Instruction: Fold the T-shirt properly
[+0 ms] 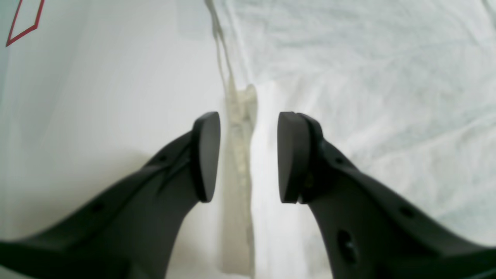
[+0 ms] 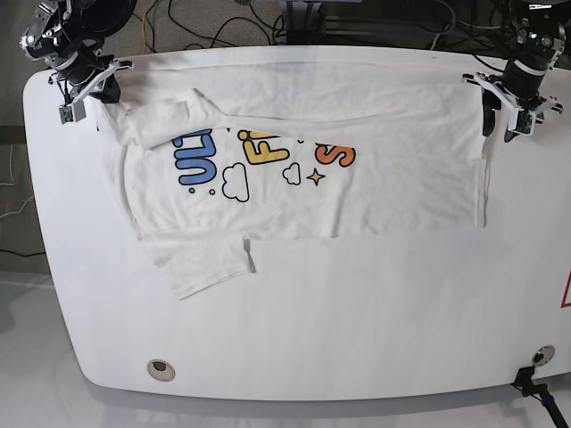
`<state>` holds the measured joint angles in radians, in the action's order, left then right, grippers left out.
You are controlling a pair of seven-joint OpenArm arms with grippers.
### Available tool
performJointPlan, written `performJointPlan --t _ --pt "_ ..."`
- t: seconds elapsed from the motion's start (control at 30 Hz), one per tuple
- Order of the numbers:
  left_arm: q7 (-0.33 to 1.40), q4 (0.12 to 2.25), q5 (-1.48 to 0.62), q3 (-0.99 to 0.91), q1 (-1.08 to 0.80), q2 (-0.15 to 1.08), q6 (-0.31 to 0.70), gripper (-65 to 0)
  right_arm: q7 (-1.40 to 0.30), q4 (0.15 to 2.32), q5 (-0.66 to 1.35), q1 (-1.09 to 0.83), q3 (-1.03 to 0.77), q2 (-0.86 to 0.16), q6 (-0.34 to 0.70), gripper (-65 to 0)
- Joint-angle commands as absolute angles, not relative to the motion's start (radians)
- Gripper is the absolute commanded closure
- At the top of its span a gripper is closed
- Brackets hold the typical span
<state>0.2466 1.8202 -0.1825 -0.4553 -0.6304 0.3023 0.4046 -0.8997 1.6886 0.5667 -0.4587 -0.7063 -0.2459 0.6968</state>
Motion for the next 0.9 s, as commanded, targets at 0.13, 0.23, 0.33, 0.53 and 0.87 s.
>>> performJointPlan --t 0.13,0.23,0.33,0.53,0.87 --pt "0.223 1.804 -0.191 -0.447 -0.628 0.312 0.401 -22.8 -0.878 1.601 0.575 -0.407 -0.716 -0.272 0.698 0.0" --pt "0.223 1.802 -0.191 -0.447 -0.63 0.312 0.401 -22.8 -0.881 1.612 0.582 -0.406 -0.716 -0.286 0.698 0.0" --pt "0.223 1.799 -0.191 -0.447 -0.63 0.312 0.401 -22.7 -0.881 1.62 0.582 -0.404 -0.716 -0.286 0.698 0.0" --pt "0.223 1.799 -0.191 -0.44 -0.628 0.312 0.401 -22.7 -0.88 1.581 0.578 -0.383 -0.711 -0.285 0.698 0.0" --pt "0.223 1.799 -0.191 -0.44 -0.608 0.312 0.401 -22.7 -0.917 1.698 0.57 -0.369 -0.716 -0.285 0.698 0.0"
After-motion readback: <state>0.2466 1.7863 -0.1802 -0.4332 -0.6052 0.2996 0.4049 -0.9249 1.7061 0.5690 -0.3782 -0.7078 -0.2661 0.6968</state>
